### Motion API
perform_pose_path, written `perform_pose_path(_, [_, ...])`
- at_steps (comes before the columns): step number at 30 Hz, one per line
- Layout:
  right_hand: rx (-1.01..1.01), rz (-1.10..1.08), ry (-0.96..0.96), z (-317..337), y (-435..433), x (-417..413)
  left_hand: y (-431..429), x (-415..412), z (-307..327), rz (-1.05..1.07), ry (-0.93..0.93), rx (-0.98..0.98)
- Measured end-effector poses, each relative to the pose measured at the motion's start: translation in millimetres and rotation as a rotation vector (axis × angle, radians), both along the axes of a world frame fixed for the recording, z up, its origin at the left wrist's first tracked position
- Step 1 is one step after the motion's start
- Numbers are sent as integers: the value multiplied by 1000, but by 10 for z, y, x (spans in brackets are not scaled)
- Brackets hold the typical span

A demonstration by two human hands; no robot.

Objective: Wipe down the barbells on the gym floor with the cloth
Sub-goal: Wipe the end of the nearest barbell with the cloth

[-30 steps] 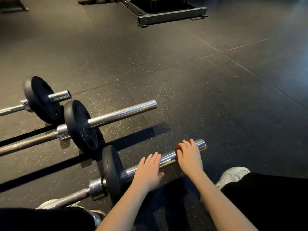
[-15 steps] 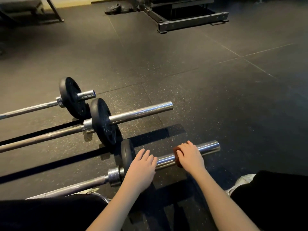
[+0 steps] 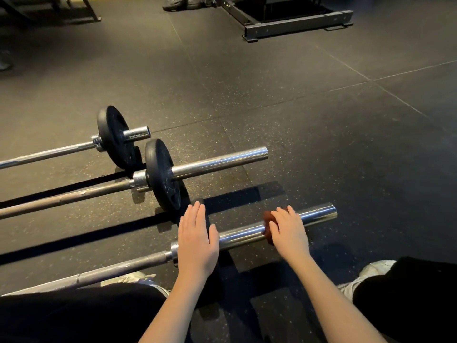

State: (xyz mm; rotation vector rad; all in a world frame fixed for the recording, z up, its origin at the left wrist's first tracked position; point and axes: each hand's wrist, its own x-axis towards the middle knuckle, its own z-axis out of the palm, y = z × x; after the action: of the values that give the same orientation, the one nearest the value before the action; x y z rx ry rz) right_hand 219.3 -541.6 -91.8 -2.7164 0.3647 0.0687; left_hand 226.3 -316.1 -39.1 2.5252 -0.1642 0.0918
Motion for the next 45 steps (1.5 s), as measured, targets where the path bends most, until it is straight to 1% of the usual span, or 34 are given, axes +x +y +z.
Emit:
perform_pose_path(2, [9, -36, 15, -18, 231, -43, -4, 80, 6, 1, 23, -21])
perform_pose_path(3, [20, 4, 13, -36, 369, -44, -1, 136, 14, 4, 34, -18])
perform_pose_path(5, [16, 158, 6, -37, 518, 18, 8, 268, 26, 7, 68, -19])
perform_pose_path(7, [37, 254, 19, 18, 403, 156, 9, 388, 36, 6, 104, -29])
perform_pose_path(8, [47, 260, 22, 37, 295, 210, 11, 425, 40, 6, 116, -30])
perform_pose_path(9, [44, 234, 19, 54, 185, 241, 10, 440, 42, 7, 124, -30])
perform_pose_path(11, [37, 93, 4, 55, 57, 212, 5, 405, 39, 6, 133, -41])
perform_pose_path(13, [51, -43, 9, 40, 176, 147, 9, 316, 32, 0, 121, -67])
perform_pose_path(14, [56, -58, 4, 28, 303, 129, 12, 275, 23, -2, 108, -76])
perform_pose_path(15, [53, -11, -1, 19, 444, 125, 12, 243, 14, -1, 93, -79])
perform_pose_path(18, [26, 294, 9, 37, 688, 149, 12, 170, -13, 4, 65, -62])
perform_pose_path(19, [39, 335, 37, 65, 665, 169, 13, 145, -18, -2, 60, -53])
perform_pose_path(21, [74, 289, 60, 84, 511, 176, 17, 81, -19, -16, 54, -38])
perform_pose_path(24, [62, 138, 59, 65, 296, 77, 18, -71, -13, -13, 35, -5])
perform_pose_path(27, [34, 110, 39, 84, 485, -29, 29, -297, -26, -11, 3, 36])
perform_pose_path(28, [35, 152, 39, 77, 595, -52, 37, -362, -30, -12, -7, 48])
perform_pose_path(31, [58, 394, 89, 94, 816, -118, 58, -403, 3, 1, -86, 104])
perform_pose_path(33, [100, 451, 144, 139, 740, -150, 65, -332, 40, 8, -108, 116])
perform_pose_path(34, [106, 430, 131, 148, 655, -178, 61, -313, 49, 5, -77, 109])
perform_pose_path(36, [61, 309, 75, 132, 458, -254, 45, -341, 29, -7, 16, 58])
perform_pose_path(38, [10, 203, 45, 75, 381, -319, 21, -436, 18, -18, 48, 29])
perform_pose_path(39, [7, 192, 51, 65, 429, -331, 14, -481, 23, -20, 50, 27])
perform_pose_path(40, [18, 214, 69, 58, 526, -336, 12, -512, 27, -20, 50, 27])
perform_pose_path(43, [47, 416, 102, 73, 892, -385, 21, -531, 39, -15, 41, 42])
perform_pose_path(45, [64, 492, 120, 85, 903, -396, 33, -549, 37, -18, 44, 51])
